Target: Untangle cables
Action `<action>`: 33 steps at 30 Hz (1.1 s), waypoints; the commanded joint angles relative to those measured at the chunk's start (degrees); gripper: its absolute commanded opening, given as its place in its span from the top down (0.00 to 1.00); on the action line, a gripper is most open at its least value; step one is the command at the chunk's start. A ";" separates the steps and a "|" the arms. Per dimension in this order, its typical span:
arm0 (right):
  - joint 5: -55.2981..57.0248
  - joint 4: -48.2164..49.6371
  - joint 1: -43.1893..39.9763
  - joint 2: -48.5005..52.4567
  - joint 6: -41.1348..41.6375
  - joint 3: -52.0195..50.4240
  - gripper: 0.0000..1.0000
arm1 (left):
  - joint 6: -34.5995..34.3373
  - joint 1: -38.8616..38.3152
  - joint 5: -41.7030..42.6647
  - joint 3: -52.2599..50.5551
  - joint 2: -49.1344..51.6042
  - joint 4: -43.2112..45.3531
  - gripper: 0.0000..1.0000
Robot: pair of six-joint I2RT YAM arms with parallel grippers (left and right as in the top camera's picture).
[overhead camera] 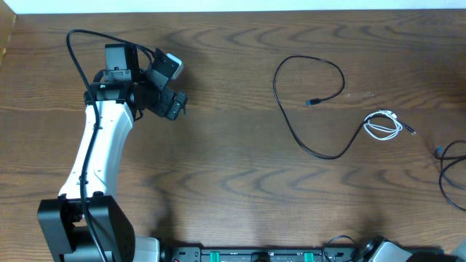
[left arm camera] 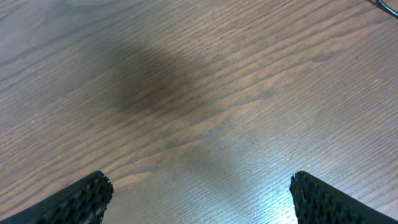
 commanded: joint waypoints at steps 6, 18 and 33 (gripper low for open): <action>-15.02 -7.26 -1.95 6.29 2.05 0.31 0.99 | -0.92 0.13 3.45 -0.22 0.55 -0.15 0.08; -15.91 -10.34 -2.05 21.20 1.66 0.31 0.99 | -0.92 0.13 3.48 -0.22 0.55 -0.15 0.08; -24.57 -9.94 -6.43 30.80 4.98 0.31 0.01 | -0.92 0.13 3.48 -0.22 0.55 -0.15 0.07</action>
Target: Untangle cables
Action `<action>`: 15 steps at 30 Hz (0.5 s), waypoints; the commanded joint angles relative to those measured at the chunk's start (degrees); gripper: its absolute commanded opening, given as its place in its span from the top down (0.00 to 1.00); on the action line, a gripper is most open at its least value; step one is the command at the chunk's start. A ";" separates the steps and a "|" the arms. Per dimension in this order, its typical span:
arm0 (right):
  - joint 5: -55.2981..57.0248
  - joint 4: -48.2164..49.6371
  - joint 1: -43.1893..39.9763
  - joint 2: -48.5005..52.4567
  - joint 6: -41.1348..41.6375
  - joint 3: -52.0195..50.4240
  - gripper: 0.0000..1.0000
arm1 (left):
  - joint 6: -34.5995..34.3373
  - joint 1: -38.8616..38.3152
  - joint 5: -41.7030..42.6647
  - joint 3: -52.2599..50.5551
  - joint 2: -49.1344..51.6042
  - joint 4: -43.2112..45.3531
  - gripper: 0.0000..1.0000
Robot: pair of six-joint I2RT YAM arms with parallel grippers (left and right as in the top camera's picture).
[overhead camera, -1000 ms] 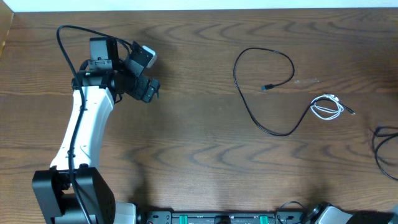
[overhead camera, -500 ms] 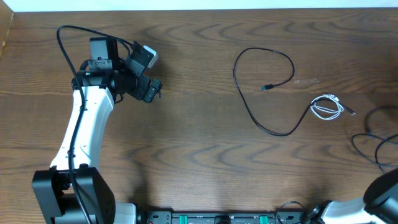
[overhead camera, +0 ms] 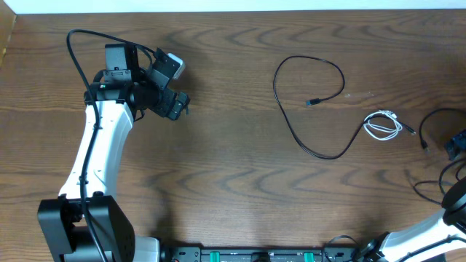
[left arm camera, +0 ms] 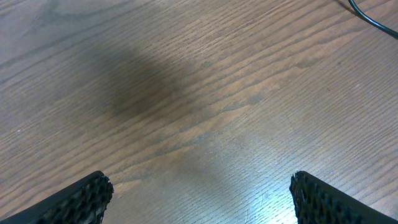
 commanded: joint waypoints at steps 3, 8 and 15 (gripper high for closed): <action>-7.93 0.79 -2.71 0.02 -1.16 0.33 0.01 | -0.90 0.13 0.79 -0.22 0.55 -0.15 0.08; -14.99 2.10 -3.30 0.02 -5.03 0.33 0.01 | -0.90 0.13 0.76 -0.22 0.55 -0.15 0.08; -22.67 0.00 -3.30 0.02 -10.10 0.35 0.01 | -0.90 0.13 0.79 -0.22 0.55 -0.17 0.08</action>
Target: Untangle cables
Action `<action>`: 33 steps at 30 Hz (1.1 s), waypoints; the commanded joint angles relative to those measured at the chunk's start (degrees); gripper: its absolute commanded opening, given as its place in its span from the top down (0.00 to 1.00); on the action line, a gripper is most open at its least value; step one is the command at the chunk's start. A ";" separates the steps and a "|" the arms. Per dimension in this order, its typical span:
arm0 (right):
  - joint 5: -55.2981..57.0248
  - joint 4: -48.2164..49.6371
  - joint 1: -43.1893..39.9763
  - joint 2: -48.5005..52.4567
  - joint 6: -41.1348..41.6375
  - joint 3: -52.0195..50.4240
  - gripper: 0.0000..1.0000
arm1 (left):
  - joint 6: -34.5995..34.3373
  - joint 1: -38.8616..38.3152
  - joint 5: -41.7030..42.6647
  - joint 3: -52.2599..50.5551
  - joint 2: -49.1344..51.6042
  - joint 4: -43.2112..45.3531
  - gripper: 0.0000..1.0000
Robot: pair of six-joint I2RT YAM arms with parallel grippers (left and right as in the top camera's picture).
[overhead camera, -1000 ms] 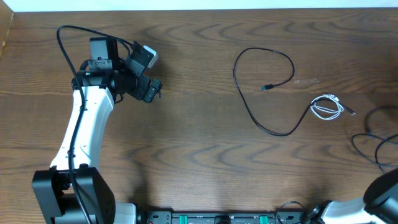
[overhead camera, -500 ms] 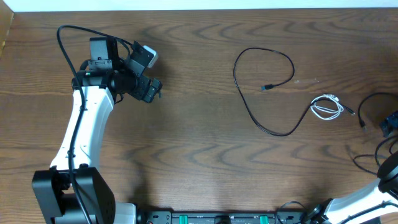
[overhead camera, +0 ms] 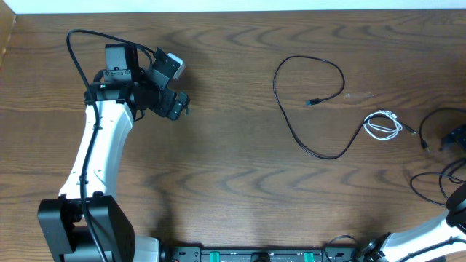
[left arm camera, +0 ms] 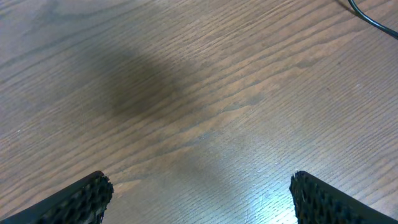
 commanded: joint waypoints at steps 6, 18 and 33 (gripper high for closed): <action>-2.78 -3.10 -0.24 -1.77 -1.33 0.35 0.01 | -0.94 0.13 0.79 -0.22 0.55 -0.17 0.08; -2.25 -2.25 -0.17 -17.20 -1.36 0.39 0.01 | -0.92 0.13 0.79 -0.22 0.55 -0.15 0.07; -16.09 -1.92 0.28 -23.04 -6.75 0.37 0.01 | -0.94 0.13 0.79 -0.22 0.55 -0.17 0.08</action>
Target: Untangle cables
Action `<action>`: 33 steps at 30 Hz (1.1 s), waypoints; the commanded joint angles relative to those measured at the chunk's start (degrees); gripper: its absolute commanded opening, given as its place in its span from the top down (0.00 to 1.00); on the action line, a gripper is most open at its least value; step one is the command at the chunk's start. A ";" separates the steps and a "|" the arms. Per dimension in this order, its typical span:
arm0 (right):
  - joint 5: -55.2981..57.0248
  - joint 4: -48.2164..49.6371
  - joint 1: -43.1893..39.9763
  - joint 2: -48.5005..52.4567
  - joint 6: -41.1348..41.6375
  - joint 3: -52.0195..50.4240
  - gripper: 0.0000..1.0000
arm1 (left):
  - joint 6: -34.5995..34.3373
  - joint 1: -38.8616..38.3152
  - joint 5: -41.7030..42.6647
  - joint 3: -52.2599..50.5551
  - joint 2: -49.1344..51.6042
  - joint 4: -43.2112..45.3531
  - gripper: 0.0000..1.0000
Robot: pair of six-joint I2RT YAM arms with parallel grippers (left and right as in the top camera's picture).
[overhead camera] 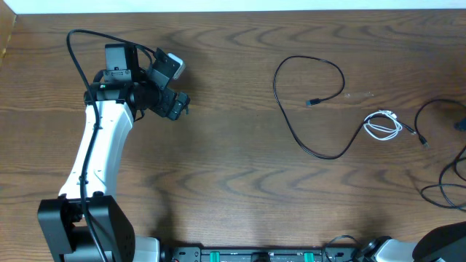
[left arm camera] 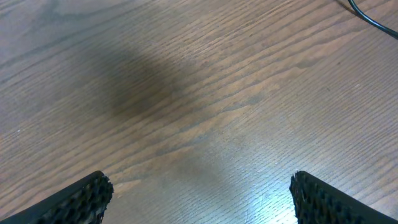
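Observation:
A long black cable (overhead camera: 309,109) lies in an open loop at the centre right, its end showing in the left wrist view as a black cable (left arm camera: 373,15) at the top right corner. A small white coiled cable (overhead camera: 383,126) lies just right of it, touching the black cable's end. Another thin black cable (overhead camera: 421,120) curves in from the right edge. My left gripper (overhead camera: 175,104) hovers far to the left of all cables, open over bare wood (left arm camera: 202,199). Of my right gripper only a dark sliver (overhead camera: 461,124) shows at the right edge, its jaws hidden.
The wooden table (overhead camera: 233,182) fills the view, its far edge meeting a white wall. The left arm's white link (overhead camera: 102,153) runs from the front left. A grey part of the right arm (overhead camera: 444,249) and loose black cabling (overhead camera: 444,191) sit at the front right.
The dark gripper at the right edge has moved up and further out of frame. The thin black cable's loop there stands higher and its lower bend has shifted right. The left arm is unchanged.
At first only a cable with a blue tip lay at the right edge. The right arm then came into view there, its gripper by that cable, whose end had shifted left. Now it has drawn back to the edge. The left gripper stayed open, barely moving.

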 commanded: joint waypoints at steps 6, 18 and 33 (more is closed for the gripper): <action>-10.54 -1.55 4.74 -0.79 -7.06 0.37 0.01 | -0.94 0.13 0.79 -0.22 0.55 -0.15 0.08; -2.27 7.43 22.23 2.89 -4.20 0.26 0.01 | -0.94 0.13 1.18 -0.22 0.55 -1.20 0.08; 6.12 7.21 30.10 20.83 7.63 0.26 0.10 | -0.94 0.13 1.18 -0.24 0.55 -2.78 0.08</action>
